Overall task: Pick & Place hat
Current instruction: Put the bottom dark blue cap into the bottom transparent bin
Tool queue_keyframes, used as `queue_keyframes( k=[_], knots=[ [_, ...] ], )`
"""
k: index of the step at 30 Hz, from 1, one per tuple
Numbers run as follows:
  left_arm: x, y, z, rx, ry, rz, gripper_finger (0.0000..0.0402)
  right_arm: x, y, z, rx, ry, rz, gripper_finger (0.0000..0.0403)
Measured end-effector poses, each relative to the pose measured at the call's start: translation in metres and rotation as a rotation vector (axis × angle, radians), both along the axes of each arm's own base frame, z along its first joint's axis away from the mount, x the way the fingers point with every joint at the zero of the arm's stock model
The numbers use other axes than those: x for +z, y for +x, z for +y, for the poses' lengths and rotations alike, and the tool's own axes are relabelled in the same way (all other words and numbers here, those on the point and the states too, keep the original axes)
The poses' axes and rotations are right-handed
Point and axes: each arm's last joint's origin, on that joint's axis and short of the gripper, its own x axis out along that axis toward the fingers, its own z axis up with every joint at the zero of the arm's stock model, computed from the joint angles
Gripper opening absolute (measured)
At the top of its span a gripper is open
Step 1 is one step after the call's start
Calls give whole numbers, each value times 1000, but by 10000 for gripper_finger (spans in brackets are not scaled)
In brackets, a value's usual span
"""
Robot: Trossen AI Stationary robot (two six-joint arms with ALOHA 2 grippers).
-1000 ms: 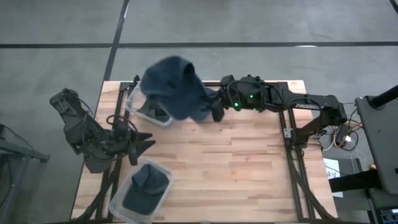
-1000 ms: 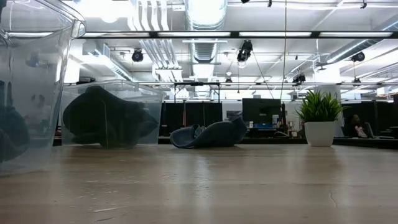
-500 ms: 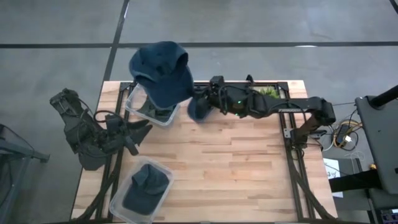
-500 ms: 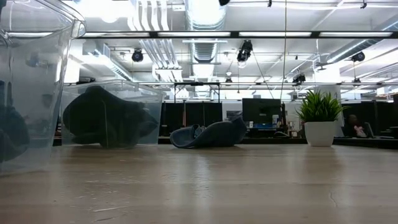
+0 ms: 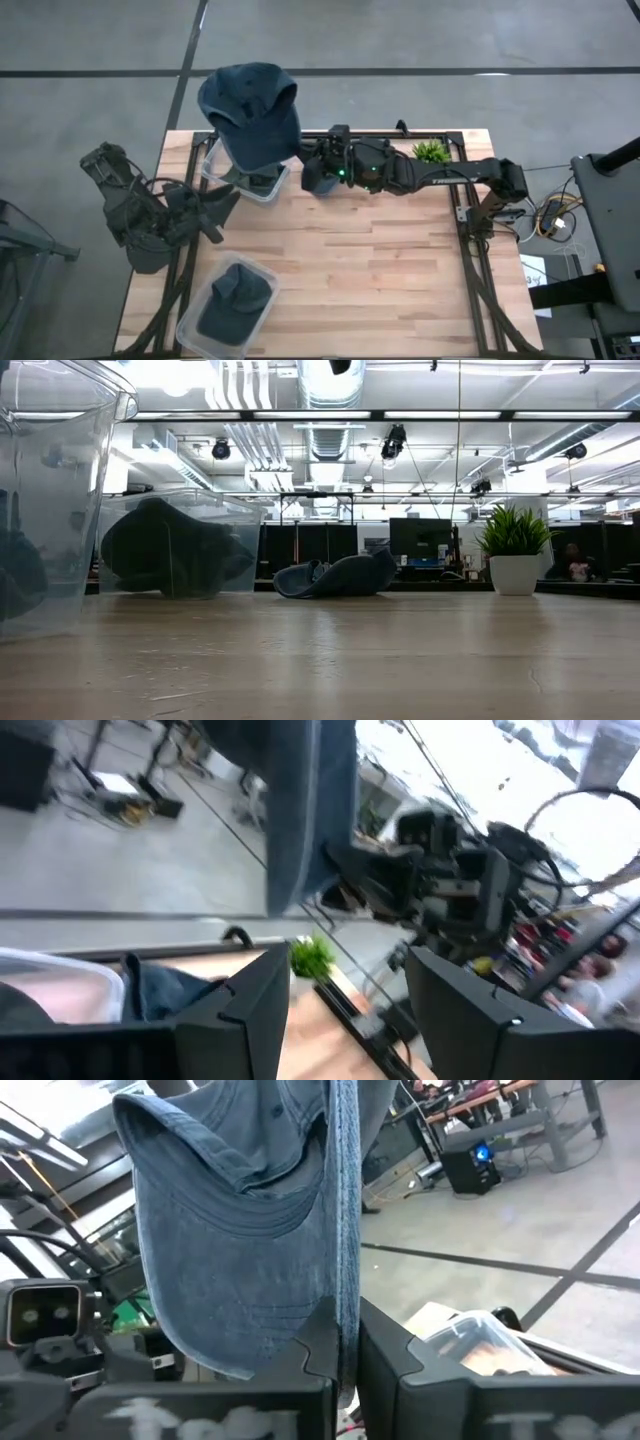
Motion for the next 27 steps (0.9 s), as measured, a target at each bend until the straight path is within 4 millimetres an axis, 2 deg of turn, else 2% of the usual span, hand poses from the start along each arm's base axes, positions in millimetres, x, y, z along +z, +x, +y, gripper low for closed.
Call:
queue_keyframes(
  k=[27],
  knots=[
    [-1, 23, 17, 181, 12, -3, 193, 0, 0, 10, -5, 9, -7, 11]
  ],
)
